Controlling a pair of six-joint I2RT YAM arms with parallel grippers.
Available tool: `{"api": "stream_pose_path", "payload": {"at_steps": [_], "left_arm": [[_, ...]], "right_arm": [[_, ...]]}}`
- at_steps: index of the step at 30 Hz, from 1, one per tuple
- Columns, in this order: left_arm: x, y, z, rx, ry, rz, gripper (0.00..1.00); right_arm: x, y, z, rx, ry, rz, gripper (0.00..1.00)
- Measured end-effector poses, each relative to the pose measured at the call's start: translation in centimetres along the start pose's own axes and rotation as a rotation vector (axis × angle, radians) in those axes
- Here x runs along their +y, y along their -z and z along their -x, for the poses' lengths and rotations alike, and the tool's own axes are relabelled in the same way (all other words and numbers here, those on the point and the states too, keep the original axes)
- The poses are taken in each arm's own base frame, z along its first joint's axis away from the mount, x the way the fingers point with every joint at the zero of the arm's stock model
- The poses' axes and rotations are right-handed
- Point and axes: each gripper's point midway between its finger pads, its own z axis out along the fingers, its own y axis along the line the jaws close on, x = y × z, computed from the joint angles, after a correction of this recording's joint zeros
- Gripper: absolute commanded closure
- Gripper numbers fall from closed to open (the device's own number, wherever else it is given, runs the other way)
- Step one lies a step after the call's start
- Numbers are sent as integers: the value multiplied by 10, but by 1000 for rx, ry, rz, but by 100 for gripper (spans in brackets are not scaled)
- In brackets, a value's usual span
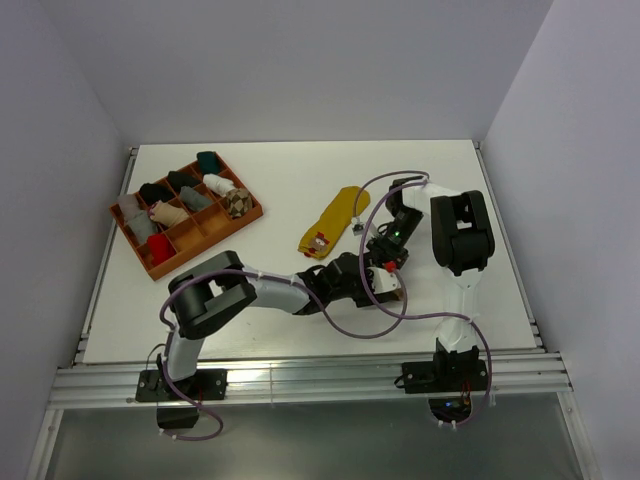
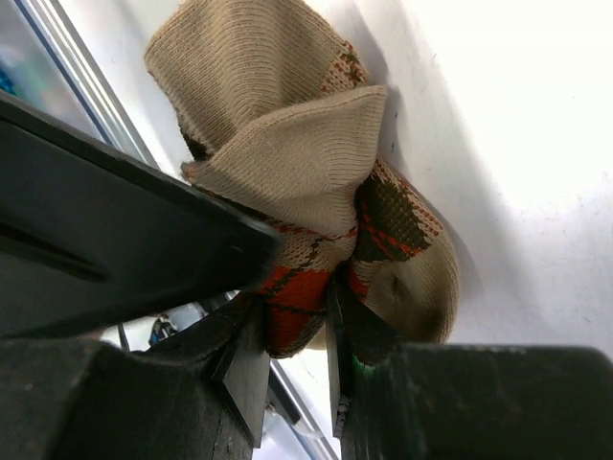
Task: Roll the socks
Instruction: Roll the sock at the center of the board.
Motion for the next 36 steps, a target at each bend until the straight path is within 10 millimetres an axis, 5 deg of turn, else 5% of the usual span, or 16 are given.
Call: {"api": "stream_pose_path", "payload": {"at_steps": [15,18,27,36], "left_arm": [[-15,-17,-9,67,157,-233,30],[-19,-18,-12,79,197,-253,38],[-19,-20,-10,103,314,-283,85],[-14,-26,-8,127,415,-267,99]], "right_arm": [[-1,2,-6,19,19,-1,87],[-1,2,-6,20,18,-2,80],[-2,12,-2,-23,20,-91,60],[-14,50,13,-215,17,-275,44]]}}
